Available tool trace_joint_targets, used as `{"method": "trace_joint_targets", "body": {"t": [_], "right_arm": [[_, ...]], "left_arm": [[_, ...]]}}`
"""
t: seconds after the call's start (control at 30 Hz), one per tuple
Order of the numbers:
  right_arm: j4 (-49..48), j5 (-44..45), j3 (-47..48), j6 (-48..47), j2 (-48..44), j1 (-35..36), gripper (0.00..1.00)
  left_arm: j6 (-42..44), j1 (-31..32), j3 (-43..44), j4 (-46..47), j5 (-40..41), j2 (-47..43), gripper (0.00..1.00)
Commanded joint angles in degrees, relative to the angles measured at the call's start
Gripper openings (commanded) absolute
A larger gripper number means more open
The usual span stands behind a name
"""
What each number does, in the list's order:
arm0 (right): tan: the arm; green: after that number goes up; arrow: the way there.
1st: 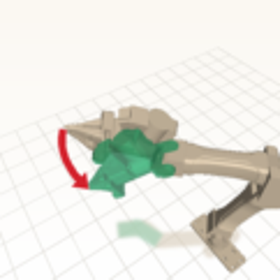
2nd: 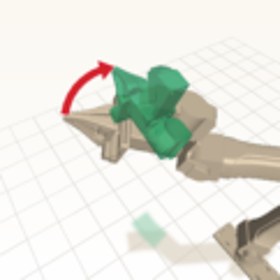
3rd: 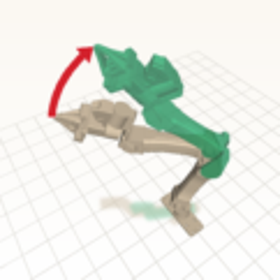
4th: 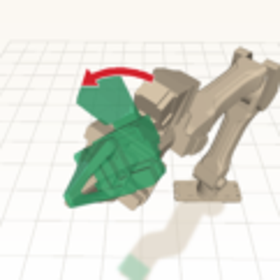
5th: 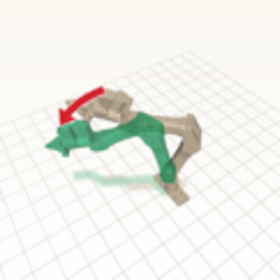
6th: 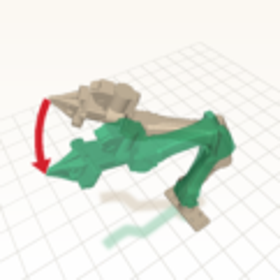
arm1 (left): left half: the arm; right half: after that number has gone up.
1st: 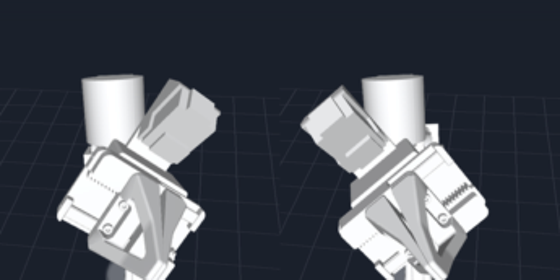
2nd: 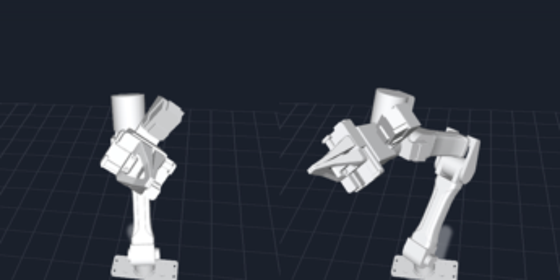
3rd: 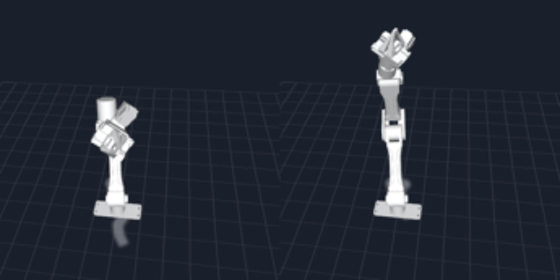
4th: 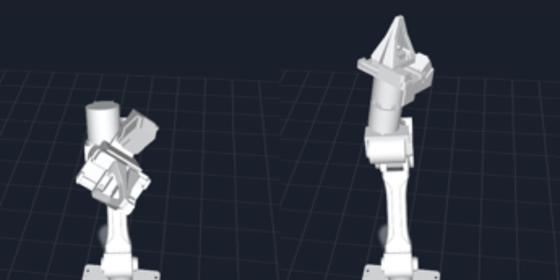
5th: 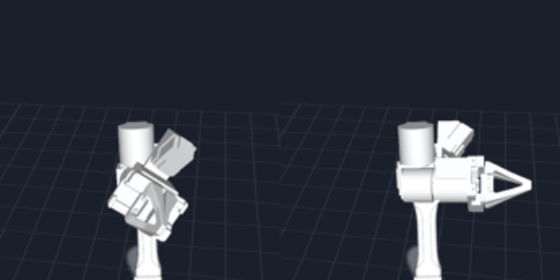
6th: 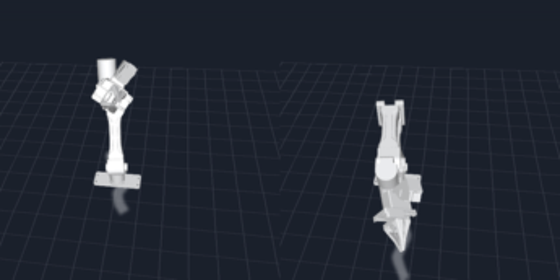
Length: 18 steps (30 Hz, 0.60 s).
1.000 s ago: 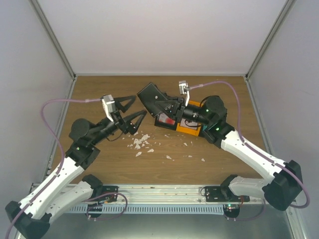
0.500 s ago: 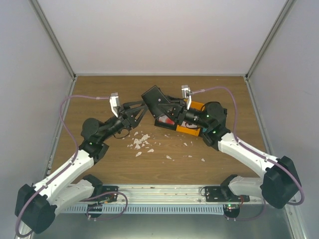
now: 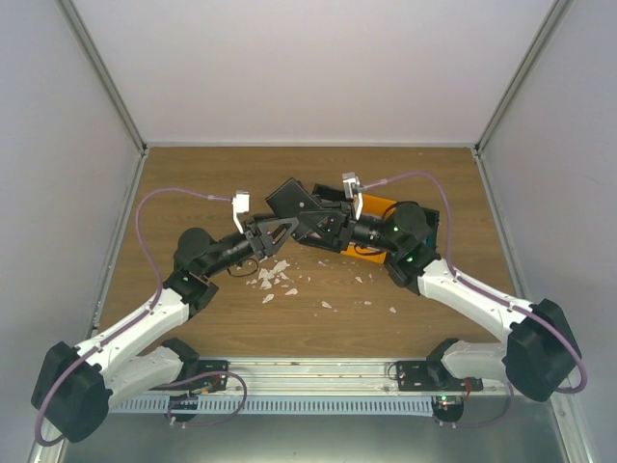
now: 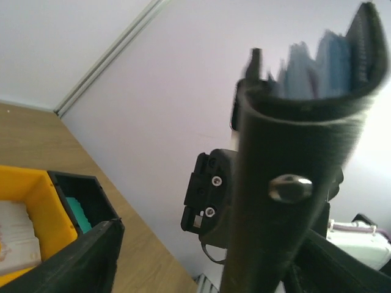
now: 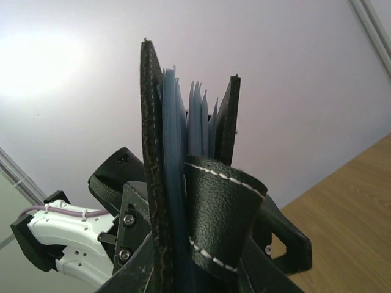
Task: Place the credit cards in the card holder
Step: Turn over the card holder at the center of the board.
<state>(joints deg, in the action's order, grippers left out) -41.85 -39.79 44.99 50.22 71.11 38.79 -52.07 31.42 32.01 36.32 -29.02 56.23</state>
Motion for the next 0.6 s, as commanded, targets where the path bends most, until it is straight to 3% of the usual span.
{"method": "trace_joint_targets", "body": {"t": [0.0, 0.27, 0.3, 0.4, 0.5, 0.57], "right_arm": [[-3.8, -2.7, 0.6, -0.8, -0.8, 0.3, 0.08], [-3.9, -3.9, -1.2, 0.1, -0.1, 0.2, 0.11], [-3.5, -3.8, -1.5, -0.1, -0.3, 0.1, 0.16], [0.7, 0.4, -3.4, -2.6, -2.6, -0.3, 0.51], [16.9, 14.5, -2.9, -9.9, -6.8, -0.5, 0.69], [27.4, 25.4, -2.1, -14.4, -9.1, -0.5, 0.72]], "left_arm": [[0.5, 0.1, -0.3, 0.7, -0.8, 0.4, 0.63], [2.1, 0.1, -1.0, 4.1, -3.6, -0.2, 0.20], [2.7, 0.1, -1.0, 3.4, -3.4, -0.4, 0.13], [6.3, 0.0, -1.0, -0.8, -3.0, -1.3, 0.00], [10.8, -0.2, -1.2, -8.6, -3.2, -1.2, 0.00], [14.0, -0.4, -0.5, -14.0, -4.4, 0.4, 0.00]]}}
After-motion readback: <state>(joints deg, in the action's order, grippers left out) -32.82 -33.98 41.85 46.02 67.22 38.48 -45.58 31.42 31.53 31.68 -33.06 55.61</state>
